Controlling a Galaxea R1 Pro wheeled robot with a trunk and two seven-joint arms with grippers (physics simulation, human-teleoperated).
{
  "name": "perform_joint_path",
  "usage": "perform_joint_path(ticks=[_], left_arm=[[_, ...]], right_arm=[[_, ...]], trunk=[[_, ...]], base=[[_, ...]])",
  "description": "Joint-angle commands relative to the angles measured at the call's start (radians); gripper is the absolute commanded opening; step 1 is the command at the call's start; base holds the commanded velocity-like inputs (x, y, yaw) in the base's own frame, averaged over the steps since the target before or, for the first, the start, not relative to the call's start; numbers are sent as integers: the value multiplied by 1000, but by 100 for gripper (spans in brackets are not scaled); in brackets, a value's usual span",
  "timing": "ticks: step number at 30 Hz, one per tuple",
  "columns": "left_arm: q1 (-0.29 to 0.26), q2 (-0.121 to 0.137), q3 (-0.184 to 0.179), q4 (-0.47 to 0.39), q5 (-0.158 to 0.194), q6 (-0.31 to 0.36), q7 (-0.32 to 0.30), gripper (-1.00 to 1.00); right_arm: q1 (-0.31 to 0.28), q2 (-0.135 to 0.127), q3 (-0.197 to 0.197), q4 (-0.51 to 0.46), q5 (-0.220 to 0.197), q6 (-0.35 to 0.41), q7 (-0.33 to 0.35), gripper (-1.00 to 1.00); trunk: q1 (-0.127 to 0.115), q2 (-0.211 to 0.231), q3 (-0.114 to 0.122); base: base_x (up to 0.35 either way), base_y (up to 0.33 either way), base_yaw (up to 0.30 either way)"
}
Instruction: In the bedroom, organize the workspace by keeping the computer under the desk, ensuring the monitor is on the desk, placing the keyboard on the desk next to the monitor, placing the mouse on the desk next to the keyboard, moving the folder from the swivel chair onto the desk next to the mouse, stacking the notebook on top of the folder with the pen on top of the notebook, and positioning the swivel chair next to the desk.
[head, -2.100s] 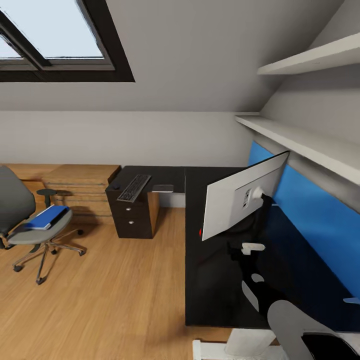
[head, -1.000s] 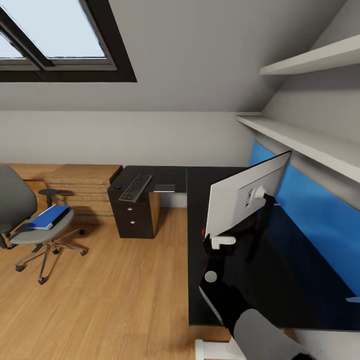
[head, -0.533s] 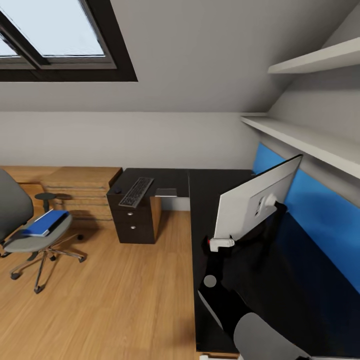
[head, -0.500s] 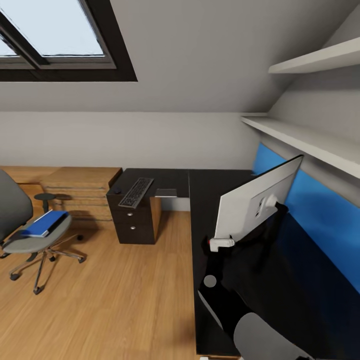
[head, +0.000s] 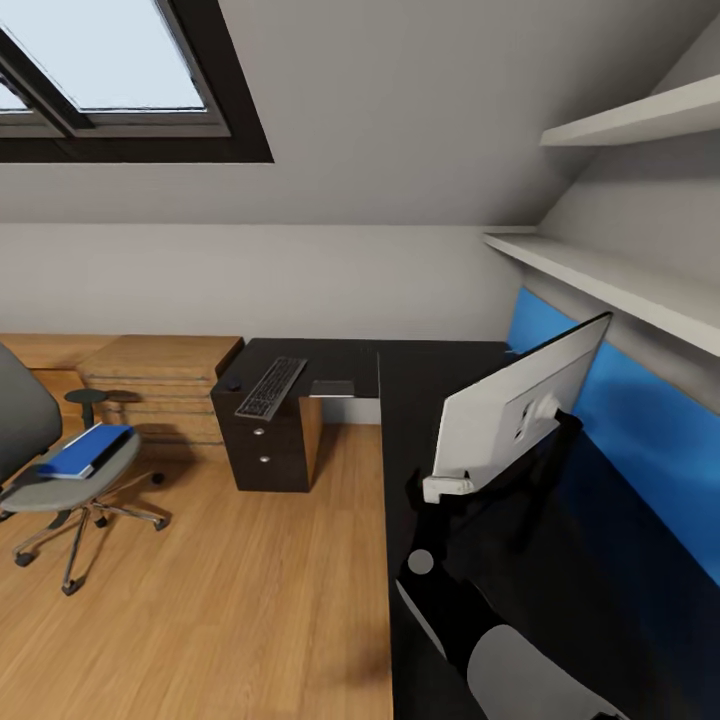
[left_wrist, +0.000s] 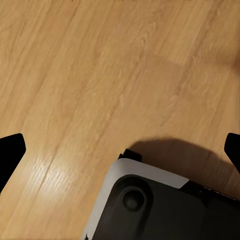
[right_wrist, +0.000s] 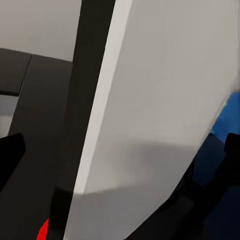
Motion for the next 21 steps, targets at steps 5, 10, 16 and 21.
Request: perform_joint_path(ticks=[5,10,16,21], left_arm=[[0,1,-9,-2,5,-3,8,100],[0,1,-9,-2,5,-3,8,100],[0,1,-9,-2,5,-3,8,100],[0,1,-9,-2,5,-3,8,100]], right_arm=[[-1,0,2,1,3,-2,-12,100],[-1,0,2,0,2,-1,-48,100],[-1,0,-5,0,-3,0,-89,100],[-1,0,-32,0,-12,1,-102,100]], trunk=[[1,-2,-2],[1,-2,-2],[1,-2,-2],[1,-2,-2]], base=[[168,60,0],[14,3,0],[1,0,0],[0,0,0]])
